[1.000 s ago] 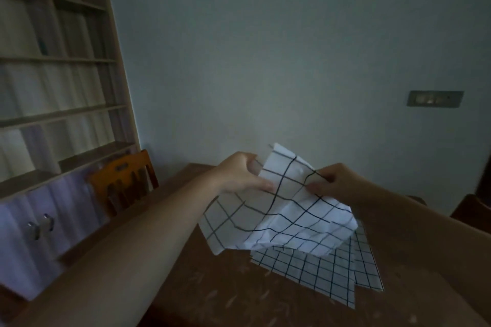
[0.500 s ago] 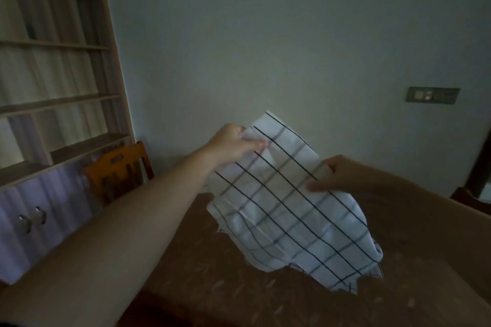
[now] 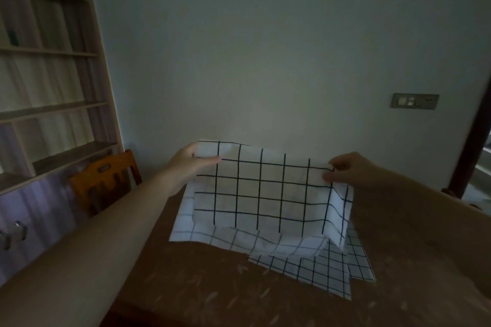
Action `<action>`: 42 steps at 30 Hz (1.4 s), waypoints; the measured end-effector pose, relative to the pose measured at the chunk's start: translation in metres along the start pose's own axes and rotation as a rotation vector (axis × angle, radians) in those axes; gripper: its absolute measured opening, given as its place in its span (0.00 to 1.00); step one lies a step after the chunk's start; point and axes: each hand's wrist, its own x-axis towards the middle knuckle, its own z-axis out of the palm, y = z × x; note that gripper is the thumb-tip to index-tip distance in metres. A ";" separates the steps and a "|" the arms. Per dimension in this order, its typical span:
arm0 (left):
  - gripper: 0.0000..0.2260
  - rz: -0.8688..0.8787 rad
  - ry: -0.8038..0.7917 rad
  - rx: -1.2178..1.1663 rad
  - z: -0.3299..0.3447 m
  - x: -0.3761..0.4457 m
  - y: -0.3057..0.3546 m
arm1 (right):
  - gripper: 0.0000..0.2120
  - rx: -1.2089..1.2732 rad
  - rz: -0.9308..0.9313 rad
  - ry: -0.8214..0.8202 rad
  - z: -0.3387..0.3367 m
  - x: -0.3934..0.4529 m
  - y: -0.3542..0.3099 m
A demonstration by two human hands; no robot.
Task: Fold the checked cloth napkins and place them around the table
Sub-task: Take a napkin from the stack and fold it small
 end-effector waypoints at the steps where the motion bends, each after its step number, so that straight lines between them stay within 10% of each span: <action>1: 0.39 0.053 0.000 0.002 0.004 -0.002 0.005 | 0.08 -0.033 -0.029 0.016 -0.001 0.001 -0.006; 6: 0.57 0.156 0.183 0.531 0.031 0.006 0.022 | 0.14 -0.251 -0.144 0.013 -0.008 0.002 -0.035; 9: 0.48 0.384 0.021 0.728 0.060 -0.003 0.044 | 0.09 -0.405 -0.211 -0.032 -0.006 0.001 -0.051; 14: 0.05 0.367 -0.402 0.323 0.101 -0.022 0.073 | 0.06 -0.437 -0.258 -0.094 -0.006 -0.002 -0.077; 20: 0.06 0.211 -0.361 0.017 0.090 -0.020 0.062 | 0.10 0.356 0.045 -0.259 -0.035 -0.020 -0.052; 30: 0.09 0.233 -0.386 -0.056 0.090 -0.021 0.060 | 0.13 0.177 -0.041 0.210 -0.014 -0.005 -0.068; 42: 0.08 0.246 -0.358 -0.132 0.084 -0.028 0.062 | 0.08 0.211 -0.114 0.287 -0.006 -0.012 -0.088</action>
